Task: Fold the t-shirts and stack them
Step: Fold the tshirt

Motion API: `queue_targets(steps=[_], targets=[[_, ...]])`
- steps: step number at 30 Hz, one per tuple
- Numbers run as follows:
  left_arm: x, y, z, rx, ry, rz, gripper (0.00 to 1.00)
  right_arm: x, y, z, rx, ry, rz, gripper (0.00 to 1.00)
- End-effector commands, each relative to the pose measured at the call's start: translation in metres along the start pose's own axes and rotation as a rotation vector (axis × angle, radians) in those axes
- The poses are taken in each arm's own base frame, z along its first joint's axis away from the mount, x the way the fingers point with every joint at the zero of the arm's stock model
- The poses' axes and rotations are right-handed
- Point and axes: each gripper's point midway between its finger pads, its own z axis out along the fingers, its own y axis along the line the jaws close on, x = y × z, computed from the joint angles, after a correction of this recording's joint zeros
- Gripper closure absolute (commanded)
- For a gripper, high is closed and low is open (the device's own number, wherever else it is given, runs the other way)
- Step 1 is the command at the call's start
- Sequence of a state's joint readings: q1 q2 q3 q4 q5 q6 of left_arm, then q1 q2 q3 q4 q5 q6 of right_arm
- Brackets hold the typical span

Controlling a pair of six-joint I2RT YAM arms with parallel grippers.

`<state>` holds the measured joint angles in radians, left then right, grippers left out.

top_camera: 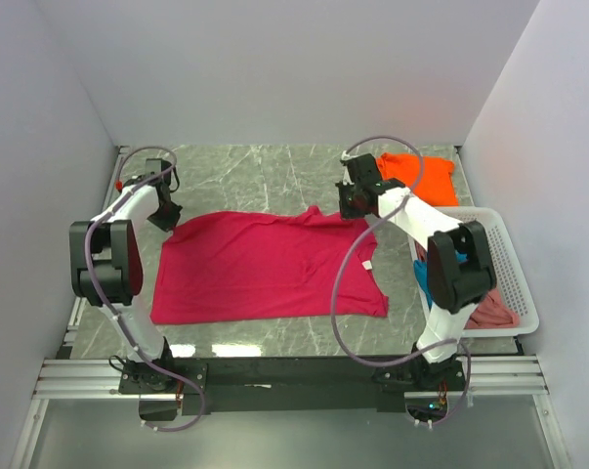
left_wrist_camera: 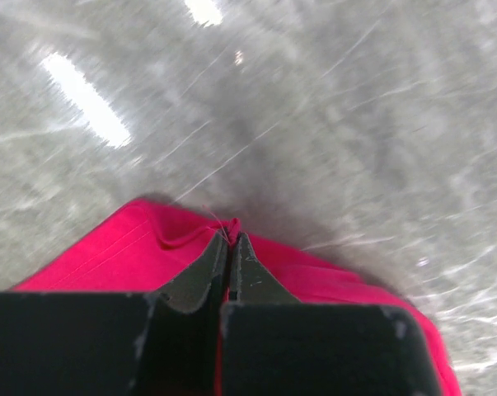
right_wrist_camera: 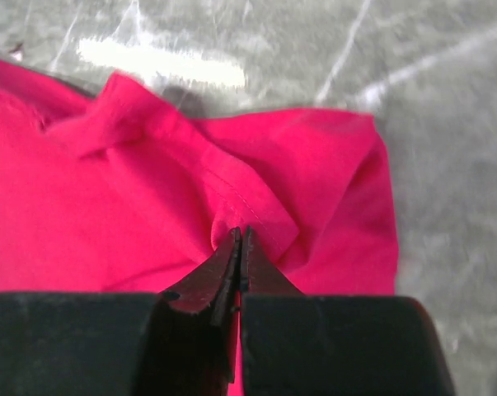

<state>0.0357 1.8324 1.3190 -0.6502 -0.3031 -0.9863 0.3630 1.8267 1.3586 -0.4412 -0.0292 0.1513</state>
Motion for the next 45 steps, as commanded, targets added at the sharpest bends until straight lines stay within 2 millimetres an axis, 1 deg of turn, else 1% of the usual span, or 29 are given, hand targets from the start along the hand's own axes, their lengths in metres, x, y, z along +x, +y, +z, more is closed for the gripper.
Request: queue_targets(steps=[1, 2, 4, 5, 7, 10, 12, 13, 15, 17, 19, 20, 24, 28, 31, 36, 37, 38, 39, 40, 41, 42, 43, 45], targets=[[-0.005, -0.001, -0.02, 0.054, -0.03, -0.034, 0.99, -0.019, 0.006, -0.037, 0.011, -0.12, 0.026, 1.0], [-0.001, 0.005, -0.019, 0.046, -0.027, -0.041, 0.99, -0.016, 0.004, -0.044, 0.021, -0.125, 0.029, 1.0], [-0.002, 0.007, -0.024, 0.054, -0.039, -0.051, 0.99, -0.007, 0.0, -0.052, 0.047, -0.114, 0.035, 1.0], [0.001, 0.012, -0.023, 0.045, -0.034, -0.057, 0.99, -0.003, -0.001, -0.058, 0.048, -0.116, 0.036, 1.0], [0.001, 0.014, -0.027, 0.05, -0.041, -0.068, 0.99, 0.006, 0.001, -0.064, 0.046, -0.108, 0.039, 1.0], [0.001, 0.024, -0.031, 0.023, -0.052, -0.09, 0.99, 0.018, 0.0, -0.075, 0.061, -0.102, 0.038, 1.0], [-0.004, 0.027, -0.036, 0.013, -0.073, -0.098, 0.99, 0.024, -0.003, -0.082, 0.083, -0.102, 0.046, 1.0], [-0.002, 0.035, -0.038, -0.024, -0.067, -0.097, 0.99, 0.026, -0.002, -0.084, 0.084, -0.103, 0.041, 1.0], [-0.01, 0.041, -0.044, -0.059, -0.101, -0.126, 0.99, 0.031, -0.004, -0.089, 0.087, -0.106, 0.054, 1.0], [-0.009, 0.048, -0.045, -0.079, -0.108, -0.142, 0.99, 0.04, -0.004, -0.091, 0.085, -0.095, 0.057, 1.0], [-0.009, 0.05, -0.05, -0.067, -0.113, -0.159, 0.99, 0.043, -0.006, -0.094, 0.089, -0.097, 0.064, 1.0], [-0.006, 0.053, -0.048, -0.072, -0.107, -0.165, 0.99, 0.046, -0.007, -0.095, 0.091, -0.097, 0.067, 1.0], [-0.006, 0.062, -0.053, -0.087, -0.127, -0.187, 0.99, 0.052, -0.003, -0.099, 0.073, -0.098, 0.072, 1.0], [-0.001, 0.07, -0.051, -0.102, -0.124, -0.197, 0.99, 0.059, 0.002, -0.102, 0.059, -0.097, 0.068, 1.0], [0.004, 0.073, -0.048, -0.112, -0.116, -0.197, 0.99, 0.067, 0.005, -0.1, 0.061, -0.081, 0.064, 1.0], [0.01, 0.08, -0.044, -0.129, -0.108, -0.195, 0.99, 0.095, 0.009, -0.094, 0.065, -0.026, 0.082, 1.0], [0.014, 0.084, -0.042, -0.138, -0.103, -0.192, 0.91, 0.11, 0.01, -0.091, 0.066, -0.001, 0.087, 0.98], [0.016, 0.088, -0.041, -0.148, -0.098, -0.186, 0.86, 0.121, 0.014, -0.089, 0.048, 0.024, 0.1, 0.94], [0.018, 0.093, -0.041, -0.164, -0.096, -0.183, 0.81, 0.129, 0.019, -0.088, 0.032, 0.039, 0.131, 0.87], [0.023, 0.103, -0.041, -0.197, -0.089, -0.172, 0.69, 0.146, 0.019, -0.087, 0.024, 0.07, 0.137, 0.75], [0.025, 0.109, -0.042, -0.21, -0.092, -0.177, 0.64, 0.157, 0.028, -0.089, -0.006, 0.095, 0.144, 0.73], [0.023, 0.114, -0.047, -0.215, -0.109, -0.188, 0.56, 0.167, 0.028, -0.093, -0.002, 0.121, 0.143, 0.69], [0.026, 0.121, -0.048, -0.226, -0.11, -0.194, 0.35, 0.169, 0.029, -0.098, -0.005, 0.112, 0.143, 0.58], [0.021, 0.12, -0.057, -0.198, -0.124, -0.224, 0.13, 0.17, 0.028, -0.103, -0.002, 0.108, 0.151, 0.51]])
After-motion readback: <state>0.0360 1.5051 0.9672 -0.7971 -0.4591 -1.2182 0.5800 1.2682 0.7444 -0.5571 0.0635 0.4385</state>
